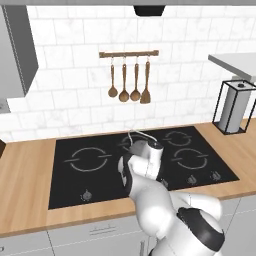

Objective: Turn off the front center burner of the stove.

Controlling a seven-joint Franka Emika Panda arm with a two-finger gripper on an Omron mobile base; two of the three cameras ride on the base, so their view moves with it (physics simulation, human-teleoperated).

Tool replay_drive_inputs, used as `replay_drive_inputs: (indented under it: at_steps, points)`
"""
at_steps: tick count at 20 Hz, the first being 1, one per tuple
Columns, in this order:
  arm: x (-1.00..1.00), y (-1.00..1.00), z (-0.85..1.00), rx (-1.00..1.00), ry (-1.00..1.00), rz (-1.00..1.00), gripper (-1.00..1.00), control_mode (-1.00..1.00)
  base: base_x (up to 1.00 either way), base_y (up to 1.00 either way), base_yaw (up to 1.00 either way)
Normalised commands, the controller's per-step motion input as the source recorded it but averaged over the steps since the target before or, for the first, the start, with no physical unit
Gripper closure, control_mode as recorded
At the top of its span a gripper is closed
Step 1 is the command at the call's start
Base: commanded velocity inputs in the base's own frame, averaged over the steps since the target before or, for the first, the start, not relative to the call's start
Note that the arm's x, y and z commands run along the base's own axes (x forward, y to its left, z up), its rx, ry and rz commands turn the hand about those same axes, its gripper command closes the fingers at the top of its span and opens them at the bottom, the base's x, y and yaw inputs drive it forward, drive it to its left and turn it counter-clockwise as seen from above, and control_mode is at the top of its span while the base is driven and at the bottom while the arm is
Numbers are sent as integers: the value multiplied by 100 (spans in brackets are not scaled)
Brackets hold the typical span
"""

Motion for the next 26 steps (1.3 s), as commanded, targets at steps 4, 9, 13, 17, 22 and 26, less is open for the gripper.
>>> replay_drive_inputs:
  at_steps: [4, 9, 13, 17, 22, 26]
  points:
    - [0, 0, -39, 0, 14, -100, 100, -100, 0, 0, 0]
    - [0, 0, -39, 0, 13, -100, 100, -100, 0, 0, 0]
    - [0, 0, -57, 3, 2, -100, 100, -100, 0, 0, 0]
    - [34, -33, -51, 17, -14, -81, 100, -100, 0, 0, 0]
    - [32, -72, -14, 1, -11, -52, 100, -100, 0, 0, 0]
    - [-11, -10, 5, 1, 0, -8, 100, -100, 0, 0, 0]
